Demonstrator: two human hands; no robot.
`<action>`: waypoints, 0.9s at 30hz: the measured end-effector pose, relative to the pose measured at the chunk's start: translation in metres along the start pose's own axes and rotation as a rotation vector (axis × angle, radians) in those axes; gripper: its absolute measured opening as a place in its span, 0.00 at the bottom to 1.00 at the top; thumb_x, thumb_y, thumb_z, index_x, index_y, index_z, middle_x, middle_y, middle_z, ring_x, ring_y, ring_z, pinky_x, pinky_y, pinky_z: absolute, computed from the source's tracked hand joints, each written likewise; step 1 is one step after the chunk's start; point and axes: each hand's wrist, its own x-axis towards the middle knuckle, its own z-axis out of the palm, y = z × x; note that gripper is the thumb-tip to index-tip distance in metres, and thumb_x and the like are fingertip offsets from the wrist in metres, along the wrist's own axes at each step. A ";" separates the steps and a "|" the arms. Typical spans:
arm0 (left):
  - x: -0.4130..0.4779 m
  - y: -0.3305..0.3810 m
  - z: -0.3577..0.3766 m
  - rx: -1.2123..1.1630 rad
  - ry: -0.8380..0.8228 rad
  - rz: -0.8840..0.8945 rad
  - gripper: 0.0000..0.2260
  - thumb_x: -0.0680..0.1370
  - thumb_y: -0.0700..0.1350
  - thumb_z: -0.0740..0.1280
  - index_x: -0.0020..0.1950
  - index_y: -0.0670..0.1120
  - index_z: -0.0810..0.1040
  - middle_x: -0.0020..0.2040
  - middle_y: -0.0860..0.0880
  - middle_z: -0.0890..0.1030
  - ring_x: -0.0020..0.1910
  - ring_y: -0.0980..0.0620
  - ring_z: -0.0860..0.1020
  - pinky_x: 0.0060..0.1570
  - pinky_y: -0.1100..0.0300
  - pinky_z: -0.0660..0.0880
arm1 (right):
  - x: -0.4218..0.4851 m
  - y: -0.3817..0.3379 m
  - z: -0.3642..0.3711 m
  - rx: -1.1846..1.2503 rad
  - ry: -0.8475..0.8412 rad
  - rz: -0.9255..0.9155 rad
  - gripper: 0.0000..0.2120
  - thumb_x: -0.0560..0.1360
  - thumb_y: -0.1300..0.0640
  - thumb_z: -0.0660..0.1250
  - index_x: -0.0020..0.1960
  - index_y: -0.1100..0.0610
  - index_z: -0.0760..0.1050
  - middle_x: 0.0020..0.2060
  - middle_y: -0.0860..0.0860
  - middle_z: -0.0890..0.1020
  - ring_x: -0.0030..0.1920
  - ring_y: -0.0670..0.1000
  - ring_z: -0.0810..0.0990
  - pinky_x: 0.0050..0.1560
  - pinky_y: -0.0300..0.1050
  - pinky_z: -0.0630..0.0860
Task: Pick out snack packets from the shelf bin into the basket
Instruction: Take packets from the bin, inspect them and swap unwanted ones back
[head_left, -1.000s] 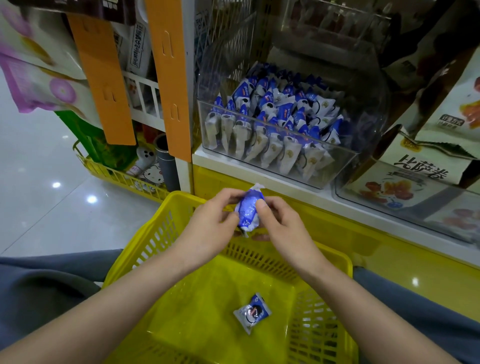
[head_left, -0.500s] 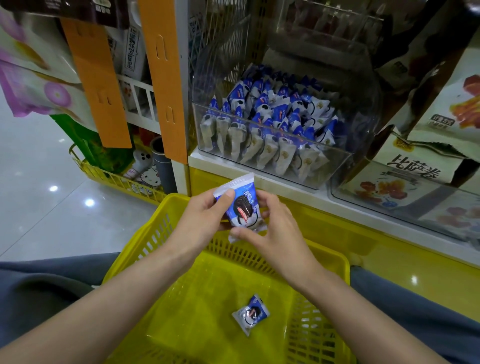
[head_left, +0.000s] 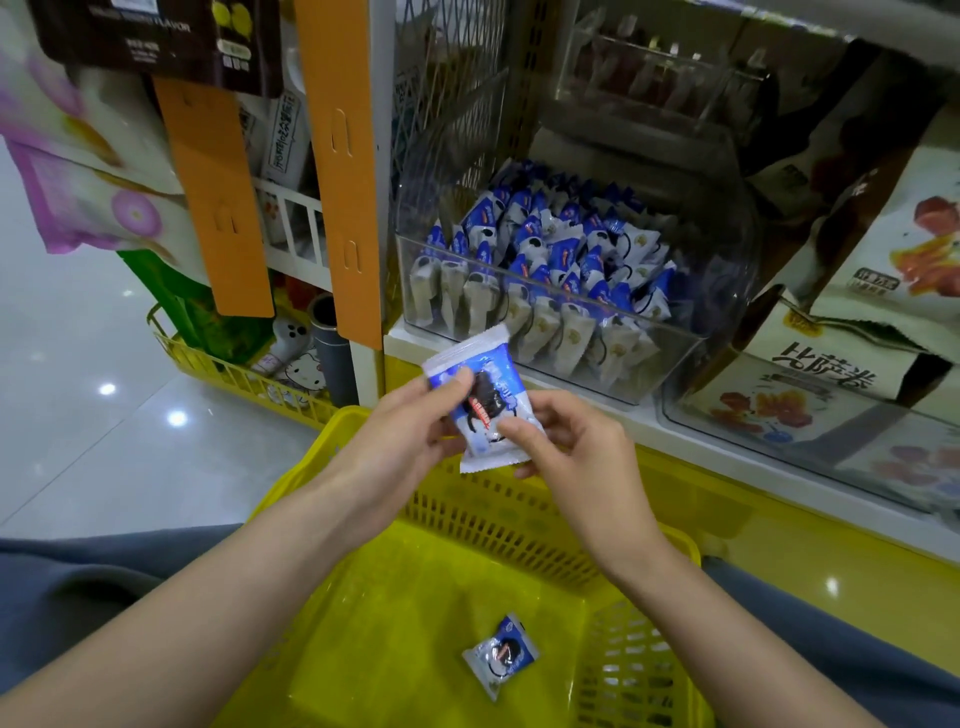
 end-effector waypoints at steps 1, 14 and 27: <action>-0.002 0.002 0.001 0.062 -0.024 0.013 0.17 0.70 0.52 0.67 0.54 0.45 0.78 0.48 0.47 0.84 0.46 0.52 0.82 0.45 0.60 0.78 | 0.001 -0.001 0.000 0.079 0.027 0.047 0.05 0.72 0.59 0.69 0.47 0.53 0.77 0.39 0.50 0.84 0.37 0.44 0.82 0.32 0.37 0.77; -0.006 0.046 -0.019 0.259 0.138 0.190 0.11 0.73 0.45 0.69 0.55 0.51 0.78 0.46 0.54 0.84 0.46 0.60 0.82 0.45 0.65 0.73 | 0.064 -0.058 -0.028 -0.403 0.115 -0.301 0.08 0.77 0.57 0.62 0.54 0.49 0.74 0.44 0.39 0.78 0.45 0.37 0.78 0.43 0.25 0.72; 0.006 0.067 -0.032 0.221 0.182 0.273 0.07 0.74 0.44 0.68 0.51 0.52 0.78 0.49 0.52 0.84 0.47 0.59 0.81 0.45 0.71 0.76 | 0.207 -0.043 -0.016 -1.008 -0.004 0.158 0.25 0.73 0.43 0.66 0.48 0.67 0.80 0.31 0.61 0.78 0.33 0.57 0.76 0.34 0.45 0.70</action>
